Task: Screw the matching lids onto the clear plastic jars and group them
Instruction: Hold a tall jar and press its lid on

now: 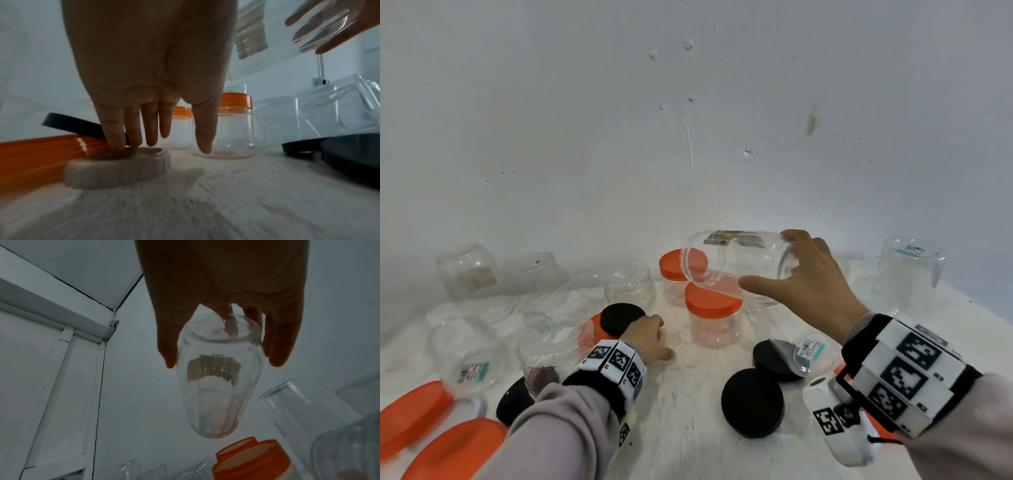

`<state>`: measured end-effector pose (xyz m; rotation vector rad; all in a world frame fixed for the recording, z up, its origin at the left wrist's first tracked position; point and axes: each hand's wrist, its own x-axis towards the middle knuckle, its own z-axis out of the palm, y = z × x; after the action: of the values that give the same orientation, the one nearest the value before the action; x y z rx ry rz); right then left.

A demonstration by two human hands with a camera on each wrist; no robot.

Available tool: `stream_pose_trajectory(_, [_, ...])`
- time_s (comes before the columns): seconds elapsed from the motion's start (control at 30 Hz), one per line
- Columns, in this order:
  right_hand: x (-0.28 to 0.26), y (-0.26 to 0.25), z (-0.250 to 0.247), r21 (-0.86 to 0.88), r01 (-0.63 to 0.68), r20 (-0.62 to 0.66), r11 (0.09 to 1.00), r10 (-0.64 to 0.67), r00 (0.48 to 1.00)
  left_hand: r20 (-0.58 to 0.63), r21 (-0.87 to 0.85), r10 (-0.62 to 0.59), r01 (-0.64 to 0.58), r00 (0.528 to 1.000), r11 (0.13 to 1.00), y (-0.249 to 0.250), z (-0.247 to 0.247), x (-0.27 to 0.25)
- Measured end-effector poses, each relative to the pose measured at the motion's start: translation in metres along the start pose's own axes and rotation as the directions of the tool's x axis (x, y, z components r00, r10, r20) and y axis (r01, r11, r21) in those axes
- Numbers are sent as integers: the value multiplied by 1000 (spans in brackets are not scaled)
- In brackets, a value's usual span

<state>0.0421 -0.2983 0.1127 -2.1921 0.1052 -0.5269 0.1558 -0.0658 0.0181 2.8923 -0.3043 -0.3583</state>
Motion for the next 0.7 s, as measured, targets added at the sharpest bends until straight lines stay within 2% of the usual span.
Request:
stream_pose_trajectory(0.1, [-1, 2, 6, 27, -7, 25, 1000, 6, 1000, -8, 84, -15, 16, 1000, 996, -5, 4, 3])
stream_pose_trajectory(0.23, [-2, 6, 13, 99, -82, 70, 992, 76, 995, -30, 175, -27, 32, 999, 984, -8, 10, 10])
stream_pose_trajectory(0.47, [-8, 9, 23, 257, -244, 236, 935, 185, 954, -78, 211, -110, 124, 991, 970, -11, 19, 18])
stream_pose_trajectory(0.6, [-12, 7, 28, 360, -315, 283, 878, 219, 934, -29, 235, -129, 133, 991, 963, -17, 17, 20])
stream_pose_trajectory(0.7, [-14, 9, 30, 355, -345, 318, 869, 235, 918, -11, 256, -148, 146, 989, 956, -19, 14, 20])
